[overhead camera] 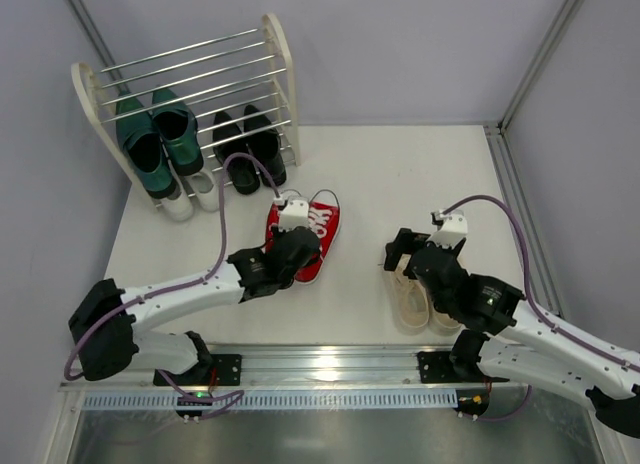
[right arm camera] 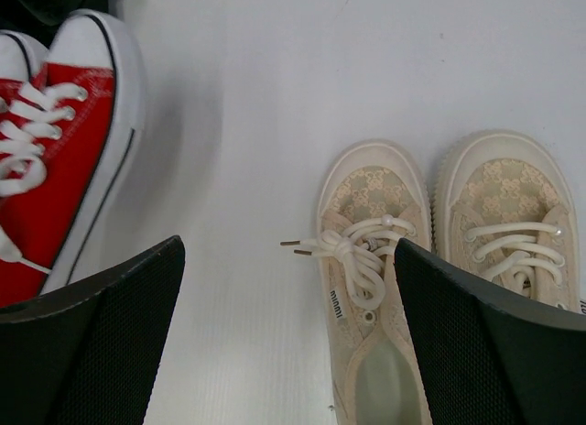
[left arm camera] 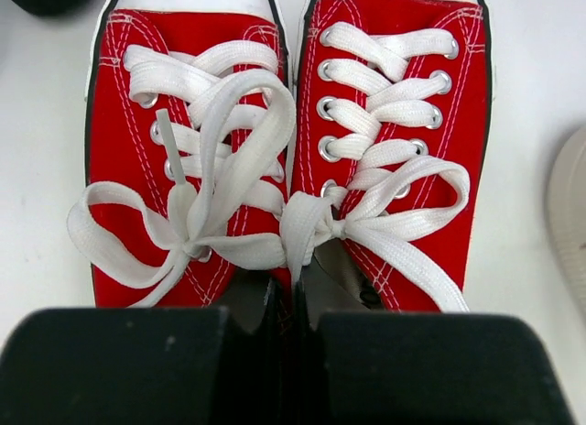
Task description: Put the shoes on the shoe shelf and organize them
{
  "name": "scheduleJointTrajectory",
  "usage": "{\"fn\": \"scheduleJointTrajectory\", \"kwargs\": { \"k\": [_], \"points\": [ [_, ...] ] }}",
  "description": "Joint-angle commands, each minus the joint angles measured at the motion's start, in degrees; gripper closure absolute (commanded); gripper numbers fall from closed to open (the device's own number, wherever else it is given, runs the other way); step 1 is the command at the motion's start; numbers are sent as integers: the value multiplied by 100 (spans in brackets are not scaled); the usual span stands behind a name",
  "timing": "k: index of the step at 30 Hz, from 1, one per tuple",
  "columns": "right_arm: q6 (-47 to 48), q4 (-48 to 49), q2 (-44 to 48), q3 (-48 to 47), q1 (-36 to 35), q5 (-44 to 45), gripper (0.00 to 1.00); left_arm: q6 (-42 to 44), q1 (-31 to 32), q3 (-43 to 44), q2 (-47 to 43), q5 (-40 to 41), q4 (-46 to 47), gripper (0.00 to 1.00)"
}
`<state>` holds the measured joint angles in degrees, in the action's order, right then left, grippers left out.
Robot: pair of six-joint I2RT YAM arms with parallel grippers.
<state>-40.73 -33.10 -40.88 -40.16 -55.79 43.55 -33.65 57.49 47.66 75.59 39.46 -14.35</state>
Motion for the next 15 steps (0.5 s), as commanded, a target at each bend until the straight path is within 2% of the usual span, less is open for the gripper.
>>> {"fn": "scheduleJointTrajectory", "kwargs": {
  "k": [1,4,6,7,15],
  "points": [
    [65,-12,124,-18,7,84,4,-46,-10,867,-563,1106,-67,100],
    [100,-82,212,-70,7,57,5,86,-132,1516,-406,1440,-636,100],
    [118,-152,282,-97,7,31,5,78,-387,2016,-169,1302,-910,100],
    [118,-196,352,-123,7,31,5,26,-754,2176,-89,909,-1234,100],
    [153,-688,809,-264,-2,127,5,315,-1713,3073,394,511,-1387,100]
  ]
}}
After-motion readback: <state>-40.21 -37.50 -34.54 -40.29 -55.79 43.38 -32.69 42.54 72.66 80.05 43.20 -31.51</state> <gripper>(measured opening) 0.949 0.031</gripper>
